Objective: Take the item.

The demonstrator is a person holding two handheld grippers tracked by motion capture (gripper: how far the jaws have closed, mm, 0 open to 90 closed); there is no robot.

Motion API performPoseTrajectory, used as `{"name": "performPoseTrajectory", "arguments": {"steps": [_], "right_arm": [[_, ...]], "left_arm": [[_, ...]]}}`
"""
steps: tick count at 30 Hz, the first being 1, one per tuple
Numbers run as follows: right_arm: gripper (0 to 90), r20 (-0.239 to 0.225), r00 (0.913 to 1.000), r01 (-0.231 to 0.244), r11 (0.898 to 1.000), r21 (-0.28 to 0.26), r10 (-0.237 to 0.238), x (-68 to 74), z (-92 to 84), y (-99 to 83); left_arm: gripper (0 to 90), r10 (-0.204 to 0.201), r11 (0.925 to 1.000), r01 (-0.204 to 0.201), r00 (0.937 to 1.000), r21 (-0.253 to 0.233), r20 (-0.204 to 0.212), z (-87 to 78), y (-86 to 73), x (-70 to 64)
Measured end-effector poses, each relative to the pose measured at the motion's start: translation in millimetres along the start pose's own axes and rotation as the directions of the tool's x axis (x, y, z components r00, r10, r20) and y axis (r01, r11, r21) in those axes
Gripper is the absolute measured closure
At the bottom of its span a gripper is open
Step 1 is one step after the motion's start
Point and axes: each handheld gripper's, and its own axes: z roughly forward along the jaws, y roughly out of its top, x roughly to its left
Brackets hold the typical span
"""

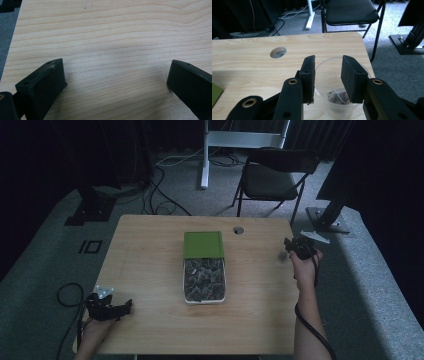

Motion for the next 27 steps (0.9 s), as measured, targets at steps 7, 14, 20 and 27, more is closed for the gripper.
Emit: {"name": "performPoseTrajectory", "arguments": {"steps": [7,14,20,27], "right_arm": [[63.0,-0.032,0.9990,0.031,0.999,-0.013,-0.031,7.4,-8.2,-0.8],[61.8,-0.070,0.9958,0.057,0.998,-0.031,-0.059,14.6,-20.3,-3.0],[61.1,-0.092,0.9923,0.081,0.996,-0.033,-0.083,19.3,-28.2,-9.5],[59.8,-0.104,0.9878,0.111,0.993,-0.048,-0.116,23.1,-40.0,-19.6]], "left_arm": [[2.3,0.000,1.0000,0.000,1.0000,0.000,0.000,0.0,0.0,0.0],[2.3,0.000,1.0000,0.000,1.0000,0.000,0.000,0.0,0.0,0.0],[2.3,0.000,1.0000,0.000,1.0000,0.000,0.000,0.0,0.0,0.0],[2.3,0.000,1.0000,0.000,1.0000,0.000,0.000,0.0,0.0,0.0]]}}
